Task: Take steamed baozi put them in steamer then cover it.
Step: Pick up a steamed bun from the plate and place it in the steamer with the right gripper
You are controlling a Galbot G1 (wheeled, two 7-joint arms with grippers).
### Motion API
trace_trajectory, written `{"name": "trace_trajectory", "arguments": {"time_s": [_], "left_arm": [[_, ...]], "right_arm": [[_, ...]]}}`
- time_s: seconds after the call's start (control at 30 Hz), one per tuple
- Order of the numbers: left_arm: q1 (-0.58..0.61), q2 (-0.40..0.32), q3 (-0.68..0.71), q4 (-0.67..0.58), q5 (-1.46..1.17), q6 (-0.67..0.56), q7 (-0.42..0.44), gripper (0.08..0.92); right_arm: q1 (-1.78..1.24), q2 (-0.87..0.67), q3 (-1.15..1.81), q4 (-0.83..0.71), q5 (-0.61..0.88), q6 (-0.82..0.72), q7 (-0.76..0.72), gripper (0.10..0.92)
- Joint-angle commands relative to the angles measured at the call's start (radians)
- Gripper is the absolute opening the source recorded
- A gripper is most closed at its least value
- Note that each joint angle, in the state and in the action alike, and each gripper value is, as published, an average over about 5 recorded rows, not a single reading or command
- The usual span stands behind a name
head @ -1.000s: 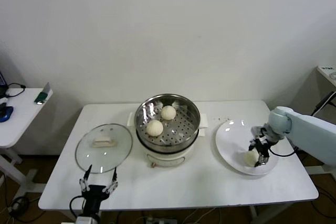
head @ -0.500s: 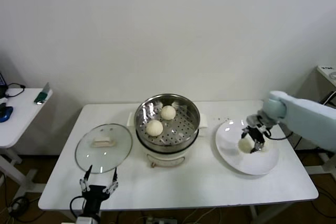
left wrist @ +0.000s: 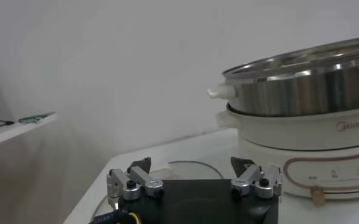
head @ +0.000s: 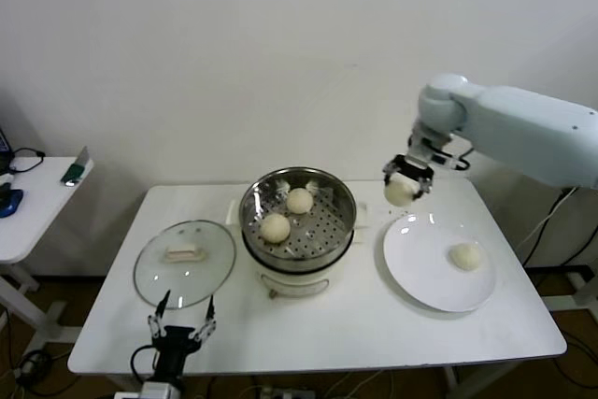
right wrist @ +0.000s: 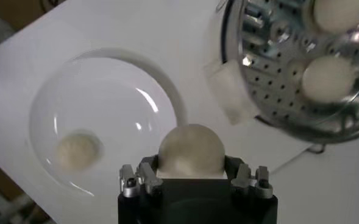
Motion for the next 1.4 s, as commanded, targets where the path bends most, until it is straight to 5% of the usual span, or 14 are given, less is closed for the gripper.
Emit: {"name": "trace_trajectory", "arguments": {"time_s": [0.03, 1.03, 1.4], "left_arm": [[-0.014, 0.013, 0.007, 0.004, 0.003, 0.004, 0.002, 0.823], [-0.003, 0.018, -0.013, 0.029, -0.023, 0.011, -0.004, 0.823], [0.000, 0.017, -0.011, 0.032, -0.018, 0.014, -0.004, 0.823]], "right_arm": [[0.043, 0.246, 0.037, 0.027, -0.077, 0.128, -0.016, 0.707], [-0.204, 0.383, -0.003, -0.008, -0.120, 0.116, -0.008, 0.718], [-0.180, 0.367, 0.032, -0.019, -0.128, 0.123, -0.015, 0.821]]}}
